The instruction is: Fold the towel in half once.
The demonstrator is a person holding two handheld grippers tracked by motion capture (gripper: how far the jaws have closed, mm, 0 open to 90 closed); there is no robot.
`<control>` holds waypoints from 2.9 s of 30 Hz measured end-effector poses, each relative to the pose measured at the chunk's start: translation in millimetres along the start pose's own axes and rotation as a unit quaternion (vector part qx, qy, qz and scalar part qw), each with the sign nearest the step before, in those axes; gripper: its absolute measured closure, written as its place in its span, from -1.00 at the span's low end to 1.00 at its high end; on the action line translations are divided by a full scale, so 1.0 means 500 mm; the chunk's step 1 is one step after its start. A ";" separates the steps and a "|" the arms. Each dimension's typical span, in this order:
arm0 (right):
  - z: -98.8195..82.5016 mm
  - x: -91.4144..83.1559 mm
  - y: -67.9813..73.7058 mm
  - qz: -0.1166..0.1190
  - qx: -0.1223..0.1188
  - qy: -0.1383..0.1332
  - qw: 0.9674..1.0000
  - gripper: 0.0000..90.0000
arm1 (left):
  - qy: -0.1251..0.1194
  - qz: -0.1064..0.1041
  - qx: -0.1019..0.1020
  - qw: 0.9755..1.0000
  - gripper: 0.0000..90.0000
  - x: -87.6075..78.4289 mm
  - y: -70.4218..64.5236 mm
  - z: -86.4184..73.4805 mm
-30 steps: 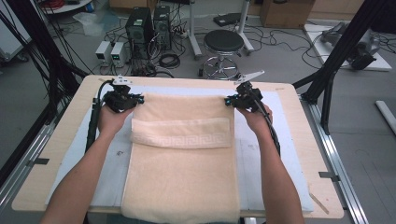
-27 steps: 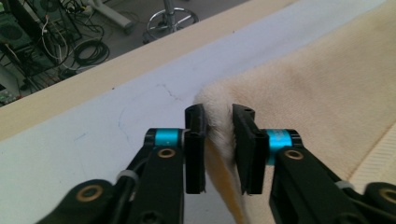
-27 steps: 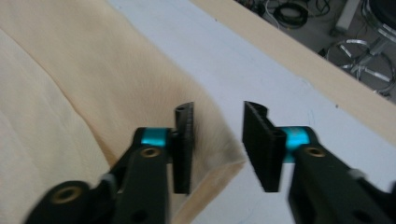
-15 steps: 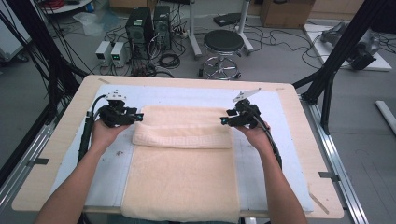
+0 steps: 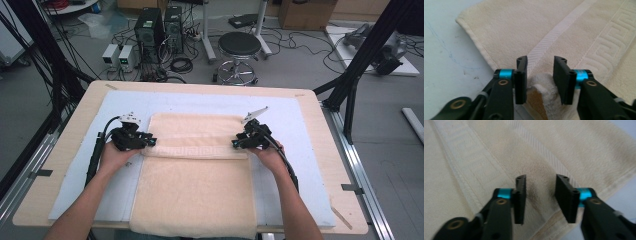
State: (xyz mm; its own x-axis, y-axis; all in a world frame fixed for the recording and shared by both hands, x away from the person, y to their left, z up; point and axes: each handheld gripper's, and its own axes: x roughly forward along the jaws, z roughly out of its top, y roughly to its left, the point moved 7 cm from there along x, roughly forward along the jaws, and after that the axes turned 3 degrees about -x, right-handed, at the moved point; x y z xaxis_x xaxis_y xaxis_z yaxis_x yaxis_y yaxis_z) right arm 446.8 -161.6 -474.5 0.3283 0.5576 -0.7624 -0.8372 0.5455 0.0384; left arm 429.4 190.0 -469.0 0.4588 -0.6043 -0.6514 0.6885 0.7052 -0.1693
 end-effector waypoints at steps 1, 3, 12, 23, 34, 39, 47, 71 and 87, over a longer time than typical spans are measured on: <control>0.000 0.000 0.002 0.001 -0.001 0.000 1.000 0.67 | -0.001 0.001 0.005 1.000 0.68 -0.002 -0.001 0.000; 0.004 -0.005 0.005 -0.001 -0.011 -0.007 1.000 0.82 | -0.011 0.002 0.008 1.000 0.76 -0.008 -0.005 0.006; 0.020 -0.068 0.031 0.016 -0.023 -0.050 0.998 0.90 | -0.052 -0.005 0.021 0.998 0.83 -0.049 -0.028 0.027; 0.031 -0.192 0.114 0.012 -0.066 -0.110 0.992 0.90 | -0.111 -0.015 0.074 0.991 0.84 -0.140 -0.108 0.032; -0.036 -0.274 0.234 0.035 -0.106 -0.124 0.986 0.90 | -0.137 -0.050 0.107 0.984 0.84 -0.222 -0.220 -0.051; -0.070 -0.301 0.299 0.085 -0.115 -0.134 0.981 0.89 | -0.139 -0.072 0.107 0.982 0.84 -0.262 -0.265 -0.113; -0.076 -0.291 0.311 0.111 -0.112 -0.128 0.979 0.40 | -0.121 -0.097 0.112 0.982 0.48 -0.260 -0.282 -0.146; -0.006 -0.090 0.027 -0.027 -0.007 -0.076 0.997 -0.05 | -0.078 0.049 0.022 0.996 0.06 -0.059 -0.036 -0.010; -0.016 0.007 -0.037 -0.035 0.016 -0.025 0.999 -0.04 | -0.036 0.078 -0.042 0.995 0.03 0.028 0.048 -0.018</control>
State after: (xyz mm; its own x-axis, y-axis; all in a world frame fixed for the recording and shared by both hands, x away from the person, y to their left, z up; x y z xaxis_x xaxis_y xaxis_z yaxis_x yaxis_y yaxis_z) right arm 460.1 -174.6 -483.1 0.4083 0.5467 -0.7311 -0.7971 0.6038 0.0064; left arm 447.4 201.9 -488.9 0.5976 -0.5078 -0.6204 0.5573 0.8195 -0.1339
